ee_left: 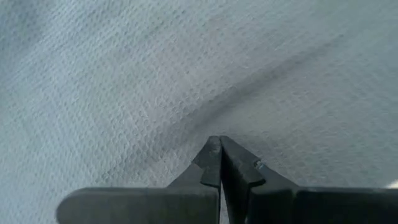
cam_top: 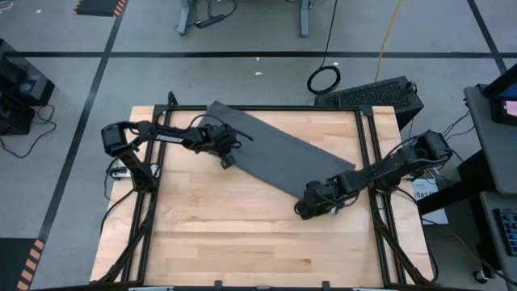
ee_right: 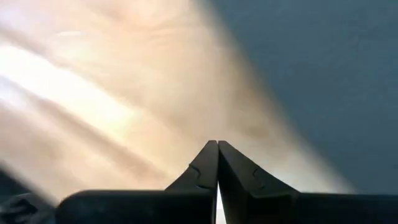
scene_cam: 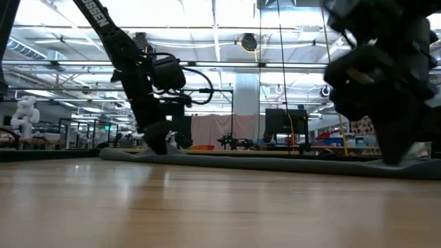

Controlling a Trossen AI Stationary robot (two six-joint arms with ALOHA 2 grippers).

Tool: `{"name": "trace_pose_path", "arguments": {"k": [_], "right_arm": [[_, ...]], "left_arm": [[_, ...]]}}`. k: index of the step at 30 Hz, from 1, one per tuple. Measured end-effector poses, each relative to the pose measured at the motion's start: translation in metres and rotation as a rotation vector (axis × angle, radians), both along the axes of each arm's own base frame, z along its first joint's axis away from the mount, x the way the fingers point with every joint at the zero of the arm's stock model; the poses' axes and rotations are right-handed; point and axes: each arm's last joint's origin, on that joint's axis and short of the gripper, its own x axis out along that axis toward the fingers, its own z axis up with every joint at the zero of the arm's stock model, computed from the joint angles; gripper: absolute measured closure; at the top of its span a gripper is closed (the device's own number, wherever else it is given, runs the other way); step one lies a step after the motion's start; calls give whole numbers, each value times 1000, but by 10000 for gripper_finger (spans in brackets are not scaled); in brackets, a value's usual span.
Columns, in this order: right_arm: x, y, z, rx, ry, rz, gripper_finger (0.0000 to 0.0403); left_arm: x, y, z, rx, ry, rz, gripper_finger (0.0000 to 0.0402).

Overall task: Roll towel into tight, uniform cylinder
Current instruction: Roll the towel

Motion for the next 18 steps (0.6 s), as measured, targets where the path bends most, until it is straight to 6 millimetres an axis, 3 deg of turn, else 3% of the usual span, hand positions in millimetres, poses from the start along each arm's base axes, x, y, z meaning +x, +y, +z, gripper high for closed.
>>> {"name": "trace_pose_path", "arguments": {"k": [4,9,13,18], "right_arm": [[11,13,14,11,-96,-79,403],[24,19,43,-17,-119,-56,403],[26,13,73,-82,6,-45,403],[14,-15,102,-205,255,-91,403]], "left_arm": [[6,2,11,-69,-4,-29,398],[2,-7,25,-225,29,-89,398],[-5,-21,41,-298,6,-144,398],[-7,-42,58,-387,-50,-167,398]]}}
